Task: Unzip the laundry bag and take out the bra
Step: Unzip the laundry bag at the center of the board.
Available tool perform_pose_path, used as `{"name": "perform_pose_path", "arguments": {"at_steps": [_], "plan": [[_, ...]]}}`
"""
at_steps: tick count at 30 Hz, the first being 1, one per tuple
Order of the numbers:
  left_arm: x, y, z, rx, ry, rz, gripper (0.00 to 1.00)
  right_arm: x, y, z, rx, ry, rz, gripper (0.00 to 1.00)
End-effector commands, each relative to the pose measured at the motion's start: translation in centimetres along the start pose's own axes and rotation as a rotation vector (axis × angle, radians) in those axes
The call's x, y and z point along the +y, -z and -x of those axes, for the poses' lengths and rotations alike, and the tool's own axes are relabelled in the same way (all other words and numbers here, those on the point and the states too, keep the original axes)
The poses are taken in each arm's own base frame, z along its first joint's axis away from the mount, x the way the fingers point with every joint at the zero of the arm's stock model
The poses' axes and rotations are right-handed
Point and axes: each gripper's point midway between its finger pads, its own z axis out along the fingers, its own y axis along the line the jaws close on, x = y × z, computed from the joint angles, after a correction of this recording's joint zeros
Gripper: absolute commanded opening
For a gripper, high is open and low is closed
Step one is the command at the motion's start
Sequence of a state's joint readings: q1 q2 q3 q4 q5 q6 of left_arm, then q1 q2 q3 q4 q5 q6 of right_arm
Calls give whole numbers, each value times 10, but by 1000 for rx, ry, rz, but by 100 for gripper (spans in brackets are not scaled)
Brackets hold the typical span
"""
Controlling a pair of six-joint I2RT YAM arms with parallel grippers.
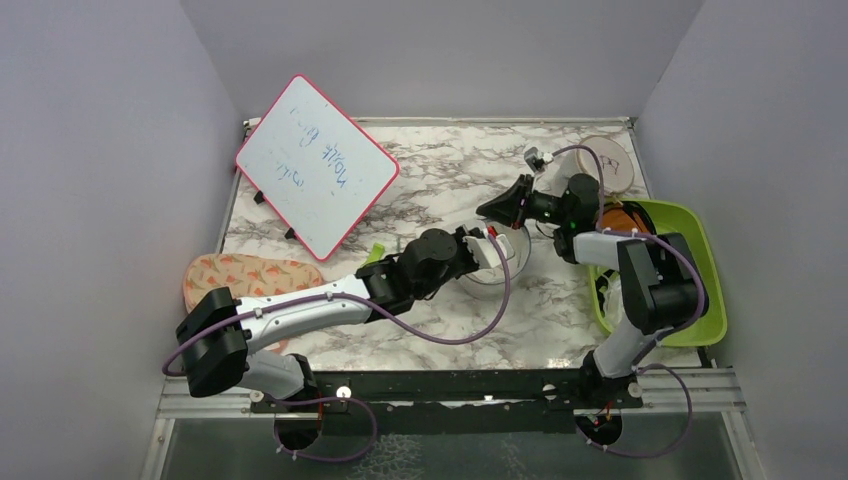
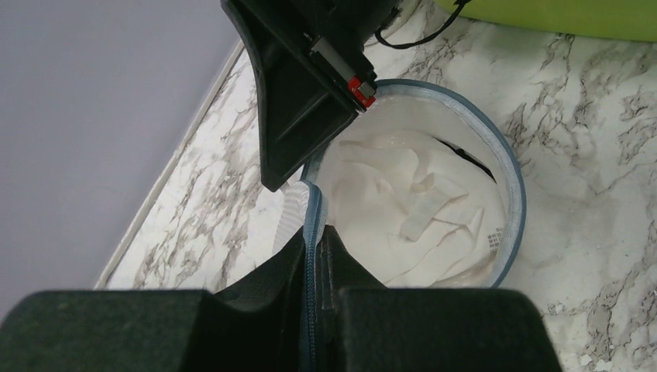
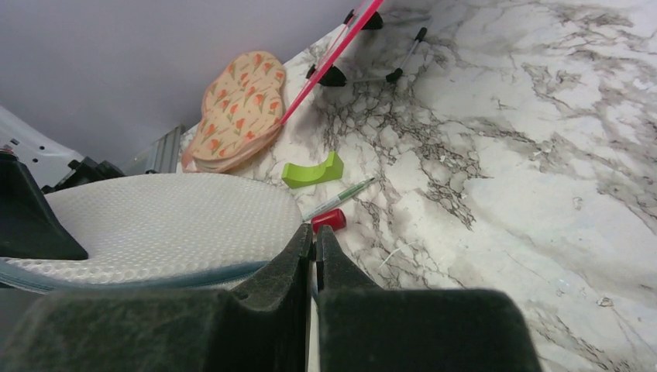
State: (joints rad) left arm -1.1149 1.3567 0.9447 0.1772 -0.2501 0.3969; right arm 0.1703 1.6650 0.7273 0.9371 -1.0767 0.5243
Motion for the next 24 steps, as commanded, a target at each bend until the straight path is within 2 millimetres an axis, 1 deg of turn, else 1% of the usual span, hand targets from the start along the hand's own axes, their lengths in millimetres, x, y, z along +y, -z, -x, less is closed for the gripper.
{"name": "perform_pose_path", "arguments": {"at_steps": [1, 4, 6, 7, 9, 12, 13, 14, 17, 18, 19, 20, 21, 24], "plan": [[-1, 1, 32, -121, -2, -16, 0, 2, -10, 1, 2, 28, 77, 1], [3, 1, 33, -115, 14, 9, 0, 4, -10, 4, -11, 21, 83, 1], [8, 2, 29, -83, 39, 33, 0, 3, -10, 8, -7, 22, 61, 1], [11, 2, 26, -63, 57, 48, 0, 1, -9, 9, 0, 15, 45, 4], [11, 2, 18, -15, 86, 60, 0, -1, -9, 13, 12, 12, 3, 18], [13, 2, 11, 42, 165, 63, 0, 0, -4, 21, 24, 30, -62, 34], [13, 2, 10, 52, 196, 55, 0, 1, -2, 24, 25, 42, -83, 41], [13, 2, 10, 63, 227, 47, 0, 1, 1, 28, 26, 52, -107, 53], [16, 3, 7, 97, 317, 39, 0, 2, 7, 40, 28, 75, -176, 69], [18, 3, 6, 114, 343, 42, 0, 1, 9, 45, 28, 72, -215, 71], [21, 2, 3, 135, 371, 43, 0, -2, 13, 44, 43, 56, -254, 73], [24, 2, 2, 150, 400, 42, 0, -3, 16, 48, 47, 60, -290, 82], [27, 1, -1, 167, 435, 39, 0, -5, 19, 51, 51, 68, -327, 88], [39, -1, -8, 196, 572, 5, 0, -7, 30, 62, 52, 93, -421, 89]]}}
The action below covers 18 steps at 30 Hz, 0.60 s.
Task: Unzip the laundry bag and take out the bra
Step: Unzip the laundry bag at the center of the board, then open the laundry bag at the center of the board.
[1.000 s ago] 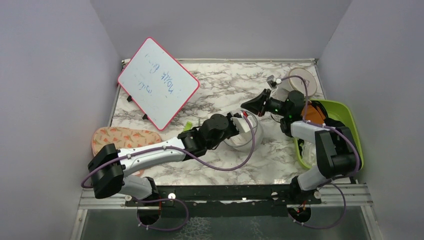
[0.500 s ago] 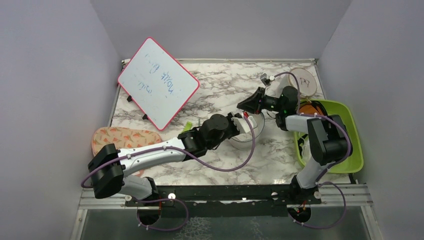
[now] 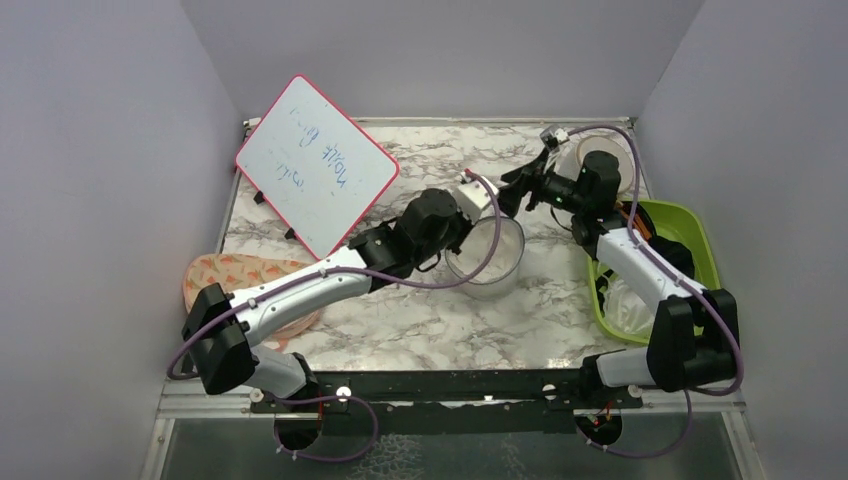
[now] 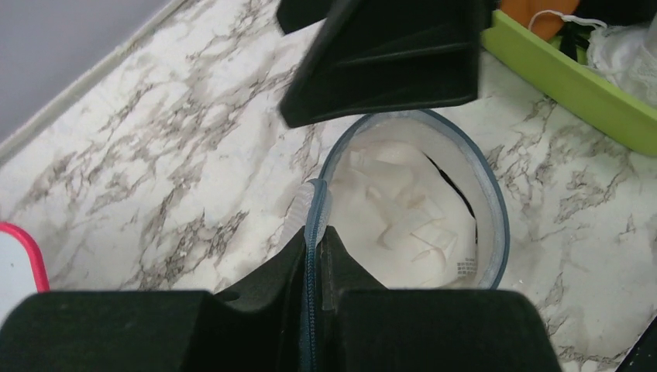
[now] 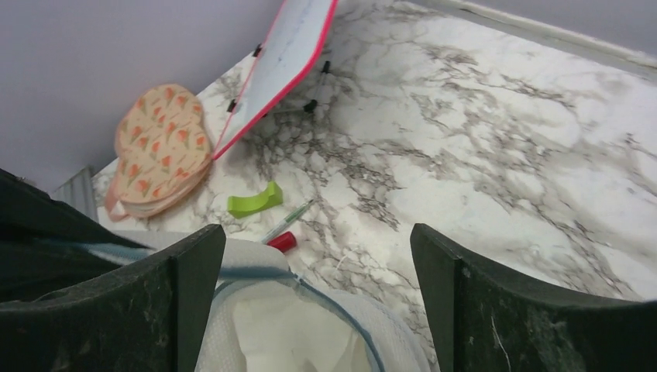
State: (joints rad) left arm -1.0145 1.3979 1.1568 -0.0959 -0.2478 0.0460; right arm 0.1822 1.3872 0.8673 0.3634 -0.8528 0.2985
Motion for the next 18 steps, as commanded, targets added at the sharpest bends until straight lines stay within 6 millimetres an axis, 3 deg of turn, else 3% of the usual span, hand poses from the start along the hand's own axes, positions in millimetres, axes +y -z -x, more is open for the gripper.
{"name": "perform_pose_path", "arguments": {"at_steps": [1, 4, 9, 14, 18], "plan": [[10, -2, -9, 90, 265, -69, 0, -23, 18, 2, 54, 0, -225, 89], [19, -5, -11, 102, 369, -106, 0, -32, 30, 5, 76, -49, -346, 89], [33, -14, -20, 127, 489, -147, 0, -34, 40, -21, 243, -136, -388, 89], [48, -23, -26, 144, 544, -192, 0, -19, 44, -34, 272, -230, -360, 89], [62, -27, -33, 158, 552, -186, 0, 4, 41, -37, 318, -254, -235, 89]]}}
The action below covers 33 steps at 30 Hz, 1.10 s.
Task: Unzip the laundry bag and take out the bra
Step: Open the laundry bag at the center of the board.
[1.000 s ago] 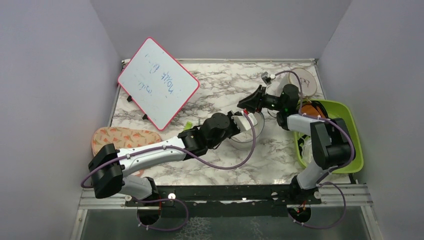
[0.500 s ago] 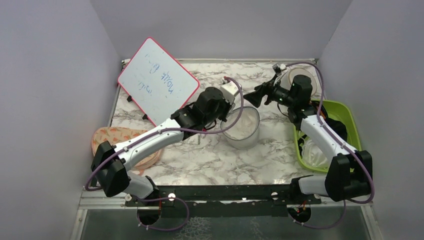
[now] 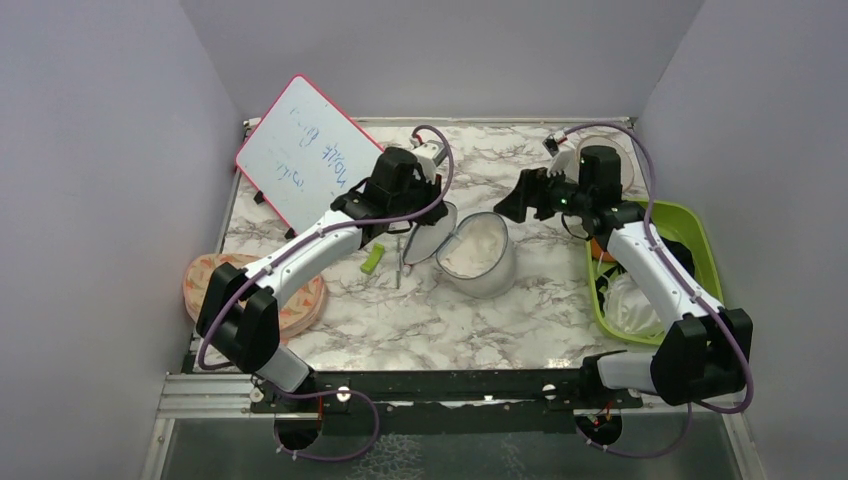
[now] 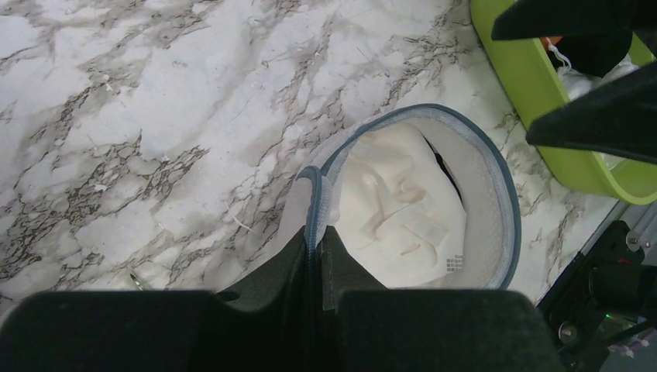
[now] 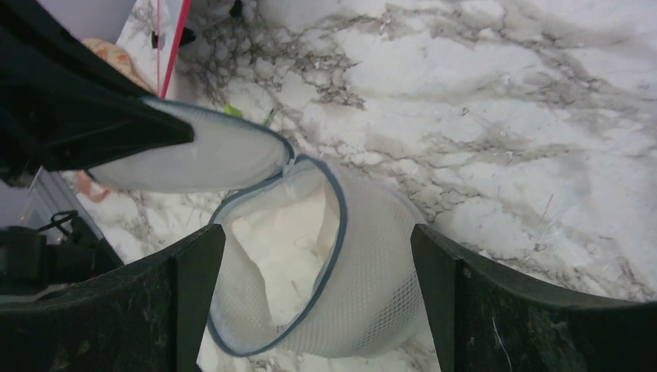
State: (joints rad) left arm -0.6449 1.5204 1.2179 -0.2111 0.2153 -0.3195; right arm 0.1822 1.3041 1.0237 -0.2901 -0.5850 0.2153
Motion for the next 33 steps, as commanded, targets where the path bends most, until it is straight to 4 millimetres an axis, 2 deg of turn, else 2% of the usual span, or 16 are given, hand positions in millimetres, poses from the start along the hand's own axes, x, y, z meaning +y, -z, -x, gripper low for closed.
{"name": "perform_pose_path", "arguments": {"at_steps": [1, 8, 12, 15, 19, 21, 23, 26, 33], "plan": [[-3, 2, 15, -11, 16, -72, 0, 20, 6, -16, 99, -46, 98, 89], [19, -3, 19, -5, -84, 20, 21, 33, 15, -8, 97, -29, 119, 89], [27, -3, 17, 9, -131, 55, 40, 45, 16, -5, 106, -14, 149, 89], [34, 5, 16, 0, -164, 92, 49, 58, 11, -12, 141, -19, 182, 89], [39, 17, 15, -27, -205, 127, 58, 85, -2, -32, 212, -10, 240, 89], [39, 21, 14, -39, -219, 128, 63, 92, -7, -43, 245, -11, 254, 87], [38, 23, 12, -45, -223, 118, 67, 89, -11, -54, 275, -21, 244, 84], [37, 24, 9, -48, -224, 110, 70, 76, -14, -65, 294, -19, 183, 83], [34, 27, 8, -59, -224, 96, 71, 26, -18, -82, 376, 11, -76, 71]]}}
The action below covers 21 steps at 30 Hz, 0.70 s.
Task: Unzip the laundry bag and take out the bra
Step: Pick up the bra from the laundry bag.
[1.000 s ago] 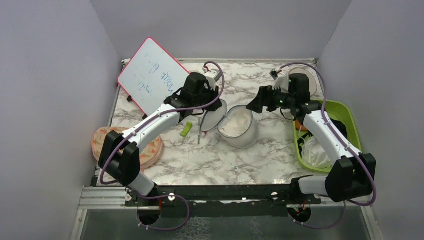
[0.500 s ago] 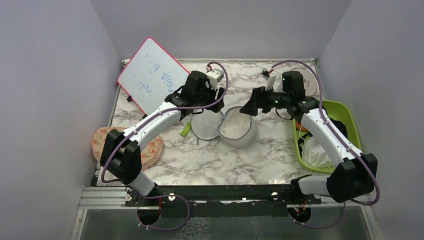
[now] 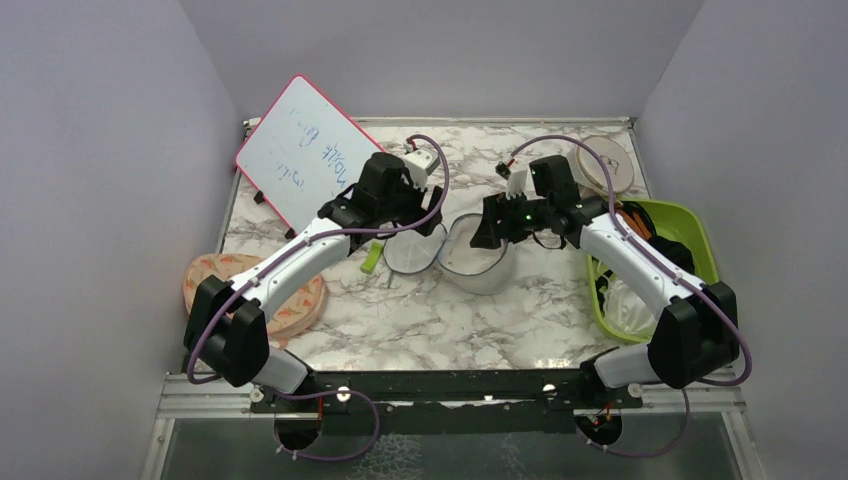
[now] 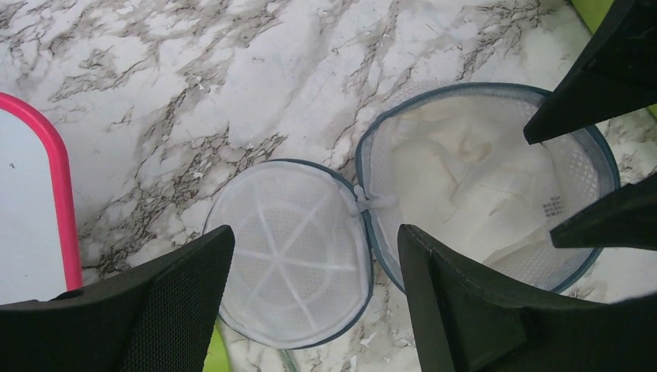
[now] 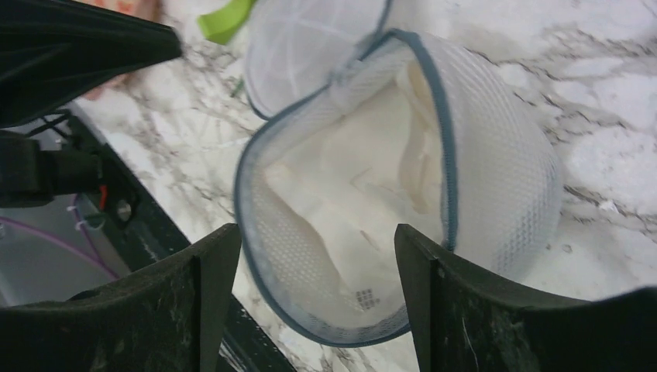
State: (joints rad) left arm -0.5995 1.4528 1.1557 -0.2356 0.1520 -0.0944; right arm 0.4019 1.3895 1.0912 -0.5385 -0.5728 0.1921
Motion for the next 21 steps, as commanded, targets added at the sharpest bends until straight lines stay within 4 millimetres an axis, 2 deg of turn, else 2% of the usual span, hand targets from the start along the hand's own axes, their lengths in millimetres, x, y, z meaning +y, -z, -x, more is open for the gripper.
{"name": "perform_pose_path", "arguments": {"at_steps": [1, 4, 9, 14, 21], "plan": [[-2, 8, 13, -60, -22, -1, 71, -40, 3, -11, 61, -11, -214, 71], [-1, 9, 14, -65, -21, 1, 71, -45, 4, -6, 48, 6, -246, 70], [2, 14, 19, -90, -15, 29, 71, -40, -13, 6, 61, 38, -203, 52], [11, 19, 21, -108, -26, 78, 75, -25, -25, 24, 55, 103, -202, 52], [17, 22, 22, -116, -31, 117, 77, -35, -42, 37, 93, 144, -269, 52]]}}
